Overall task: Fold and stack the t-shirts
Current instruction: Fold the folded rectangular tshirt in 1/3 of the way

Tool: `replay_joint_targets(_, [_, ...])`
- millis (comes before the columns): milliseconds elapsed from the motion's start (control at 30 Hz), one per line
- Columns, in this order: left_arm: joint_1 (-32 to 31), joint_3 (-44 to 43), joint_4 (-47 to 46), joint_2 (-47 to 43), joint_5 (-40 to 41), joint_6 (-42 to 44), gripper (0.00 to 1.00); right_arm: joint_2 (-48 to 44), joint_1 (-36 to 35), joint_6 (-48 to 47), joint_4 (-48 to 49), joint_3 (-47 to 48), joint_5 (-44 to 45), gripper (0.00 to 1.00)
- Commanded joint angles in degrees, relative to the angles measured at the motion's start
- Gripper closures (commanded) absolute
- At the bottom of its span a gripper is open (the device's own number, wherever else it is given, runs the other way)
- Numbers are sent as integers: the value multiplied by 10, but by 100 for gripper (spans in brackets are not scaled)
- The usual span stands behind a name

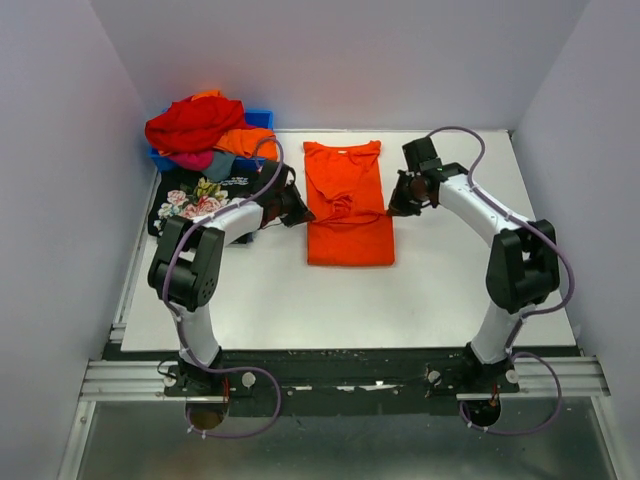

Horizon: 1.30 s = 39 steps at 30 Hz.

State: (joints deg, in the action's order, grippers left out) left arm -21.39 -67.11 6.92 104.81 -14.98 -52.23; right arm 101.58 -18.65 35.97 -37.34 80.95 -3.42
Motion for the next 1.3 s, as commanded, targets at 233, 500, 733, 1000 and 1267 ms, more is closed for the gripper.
replay_joint_targets(233, [28,-54,13,25,-7,27,100,94,14,-34,-41,96,-21,99])
replay_joint_targets(500, [45,-94,13,48,-28,28,100,125,26,-42,-45,148,-23,99])
replay_joint_targets(733, [47,-170,37,100,-53,35,46,185,37,-39,-79,226,-21,49])
replay_joint_targets(1000, [38,-69,33,1,-5,59,30,61,37,-36,21,29,-32,47])
replay_joint_targets(1267, [-2,165,-66,-105,-14,29,45,-68,33,-47,122,-206,-79,55])
